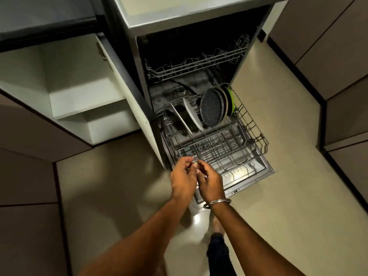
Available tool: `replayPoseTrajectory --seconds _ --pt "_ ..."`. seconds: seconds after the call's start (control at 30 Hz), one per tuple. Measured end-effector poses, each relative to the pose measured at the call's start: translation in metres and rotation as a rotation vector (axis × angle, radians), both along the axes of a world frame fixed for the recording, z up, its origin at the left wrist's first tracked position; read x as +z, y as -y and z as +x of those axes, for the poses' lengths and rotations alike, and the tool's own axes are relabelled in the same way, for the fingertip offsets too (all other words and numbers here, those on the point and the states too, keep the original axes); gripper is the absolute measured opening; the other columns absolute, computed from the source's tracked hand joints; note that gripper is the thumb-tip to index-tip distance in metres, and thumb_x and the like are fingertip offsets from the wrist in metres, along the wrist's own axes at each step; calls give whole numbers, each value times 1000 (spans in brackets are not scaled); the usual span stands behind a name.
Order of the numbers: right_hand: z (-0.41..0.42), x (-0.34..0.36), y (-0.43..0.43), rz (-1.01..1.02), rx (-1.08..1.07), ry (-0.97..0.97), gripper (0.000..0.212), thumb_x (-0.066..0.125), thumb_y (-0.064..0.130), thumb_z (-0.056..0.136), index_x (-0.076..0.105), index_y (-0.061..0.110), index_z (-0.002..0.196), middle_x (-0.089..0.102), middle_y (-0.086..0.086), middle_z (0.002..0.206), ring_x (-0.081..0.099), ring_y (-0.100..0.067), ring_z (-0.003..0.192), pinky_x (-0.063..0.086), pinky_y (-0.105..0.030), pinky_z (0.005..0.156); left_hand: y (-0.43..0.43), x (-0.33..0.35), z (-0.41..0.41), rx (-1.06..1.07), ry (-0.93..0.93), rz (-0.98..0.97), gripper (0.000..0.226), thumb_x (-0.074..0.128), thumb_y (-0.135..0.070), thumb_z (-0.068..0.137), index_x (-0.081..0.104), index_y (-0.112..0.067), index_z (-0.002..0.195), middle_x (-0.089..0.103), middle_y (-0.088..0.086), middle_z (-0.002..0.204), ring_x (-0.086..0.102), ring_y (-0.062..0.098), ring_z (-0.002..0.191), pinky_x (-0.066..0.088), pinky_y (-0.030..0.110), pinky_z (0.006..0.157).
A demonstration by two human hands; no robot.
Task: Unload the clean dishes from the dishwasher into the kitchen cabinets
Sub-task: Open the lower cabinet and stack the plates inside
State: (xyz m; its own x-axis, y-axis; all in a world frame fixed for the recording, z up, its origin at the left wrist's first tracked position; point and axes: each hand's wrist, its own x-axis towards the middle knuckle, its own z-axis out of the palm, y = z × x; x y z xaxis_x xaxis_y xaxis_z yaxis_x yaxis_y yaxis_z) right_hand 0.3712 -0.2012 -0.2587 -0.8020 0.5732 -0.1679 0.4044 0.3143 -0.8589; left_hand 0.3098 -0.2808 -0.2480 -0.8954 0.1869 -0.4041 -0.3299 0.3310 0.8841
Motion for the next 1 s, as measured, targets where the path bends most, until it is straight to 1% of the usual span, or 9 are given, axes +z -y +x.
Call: replayPoseTrajectory --seconds 0.1,0.2,0.37,0.5,0.6,0.7,0.83,0.9,1.0 --pt "-20 -3 -24 -18 -17 -14 31 59 23 99 64 22 129 70 11 111 65 2 101 53 -16 85 -22 -5 -13 14 6 -9 22 66 -12 96 67 -34 99 73 -9 97 71 9 93 61 41 88" --pt "-40 -8 -52 -57 -11 6 31 62 18 97 66 22 128 68 15 110 63 2 101 47 -6 84 -49 -9 -27 45 -26 -71 18 65 -9 96 69 -26 102 72 -10 94 69 3 87 60 32 86" --pt "-66 -27 -104 -158 28 27 28 64 16 97 69 21 124 72 9 105 67 3 95 57 -20 84 -99 -26 -48 91 -61 -134 12 65 -15 98 71 -22 106 73 -8 93 70 2 85 61 31 81" --pt "-89 -44 -145 -185 47 62 28 66 9 94 71 17 120 74 4 101 69 0 90 59 -24 84 -140 -34 -67 157 -62 -149 15 65 -13 98 70 -13 112 71 -7 93 67 1 85 57 17 76" --pt "-109 -57 -169 -307 -8 69 27 65 2 93 71 11 117 74 2 98 70 -2 89 58 -22 84 -163 -43 -84 225 -18 -149 20 66 -17 98 68 -13 117 73 0 99 69 11 92 59 33 87" --pt "-131 -70 -182 -395 -83 58 25 64 -4 91 72 9 111 73 2 92 69 -8 84 56 -15 76 -173 -56 -102 284 16 -170 25 66 -16 97 67 -13 122 73 0 104 69 14 96 56 30 89" --pt "-166 -112 -189 -602 -243 78 34 67 -9 83 74 25 87 75 1 83 70 -24 83 61 -43 82 -183 -83 -126 352 71 -209 32 63 -12 96 65 -17 127 71 4 108 69 23 99 58 37 88" --pt "-186 -136 -188 -743 -338 147 32 69 -9 82 72 23 84 74 -8 88 68 -29 87 57 -48 91 -186 -97 -136 371 70 -220 33 64 -13 96 63 -16 129 71 4 107 69 22 97 57 36 85" --pt "-212 -176 -190 -1018 -453 201 16 69 2 87 70 15 94 71 -16 113 66 -25 97 57 -42 91 -189 -111 -154 447 89 -219 36 69 -16 93 60 -16 129 71 4 111 67 19 98 53 27 82"
